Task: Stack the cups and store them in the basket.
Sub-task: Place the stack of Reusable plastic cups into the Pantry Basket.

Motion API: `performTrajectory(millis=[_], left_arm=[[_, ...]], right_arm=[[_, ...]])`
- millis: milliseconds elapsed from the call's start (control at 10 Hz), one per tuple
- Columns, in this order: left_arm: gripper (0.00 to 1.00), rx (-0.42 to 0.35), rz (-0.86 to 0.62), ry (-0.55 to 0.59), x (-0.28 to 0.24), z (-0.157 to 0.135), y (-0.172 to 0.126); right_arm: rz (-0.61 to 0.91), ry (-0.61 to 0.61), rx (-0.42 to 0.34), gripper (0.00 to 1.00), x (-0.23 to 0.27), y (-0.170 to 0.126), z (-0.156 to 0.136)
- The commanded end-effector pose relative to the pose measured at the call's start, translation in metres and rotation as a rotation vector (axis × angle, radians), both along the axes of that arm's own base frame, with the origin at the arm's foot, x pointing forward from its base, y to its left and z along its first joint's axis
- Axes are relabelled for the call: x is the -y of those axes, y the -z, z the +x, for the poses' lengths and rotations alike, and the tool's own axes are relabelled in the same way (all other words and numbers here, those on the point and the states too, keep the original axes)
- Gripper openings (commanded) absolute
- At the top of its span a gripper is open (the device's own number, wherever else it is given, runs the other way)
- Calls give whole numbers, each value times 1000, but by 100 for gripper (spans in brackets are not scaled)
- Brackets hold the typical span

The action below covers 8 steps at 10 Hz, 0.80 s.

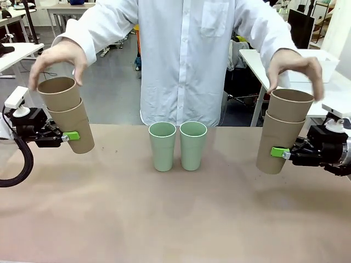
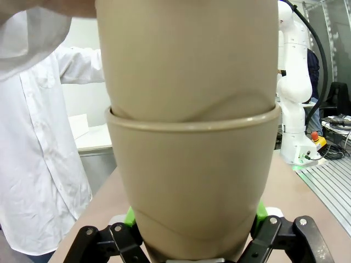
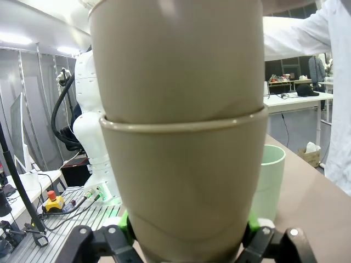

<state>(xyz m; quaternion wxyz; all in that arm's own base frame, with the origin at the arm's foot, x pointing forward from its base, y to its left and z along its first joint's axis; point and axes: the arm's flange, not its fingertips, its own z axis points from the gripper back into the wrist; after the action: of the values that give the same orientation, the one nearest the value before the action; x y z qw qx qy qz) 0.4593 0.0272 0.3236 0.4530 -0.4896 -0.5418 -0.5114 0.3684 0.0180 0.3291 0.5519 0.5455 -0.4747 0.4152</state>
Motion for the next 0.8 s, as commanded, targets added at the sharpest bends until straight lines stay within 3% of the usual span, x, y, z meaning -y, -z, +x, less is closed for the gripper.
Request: performTrajectory(millis=[0,700], left_arm=[[85,7,-5,-1,0,0,-3],[85,7,-5,-1,0,0,-3]], right_arm=[[11,14,9,85,1,-4,2],[11,14,9,85,1,-4,2]])
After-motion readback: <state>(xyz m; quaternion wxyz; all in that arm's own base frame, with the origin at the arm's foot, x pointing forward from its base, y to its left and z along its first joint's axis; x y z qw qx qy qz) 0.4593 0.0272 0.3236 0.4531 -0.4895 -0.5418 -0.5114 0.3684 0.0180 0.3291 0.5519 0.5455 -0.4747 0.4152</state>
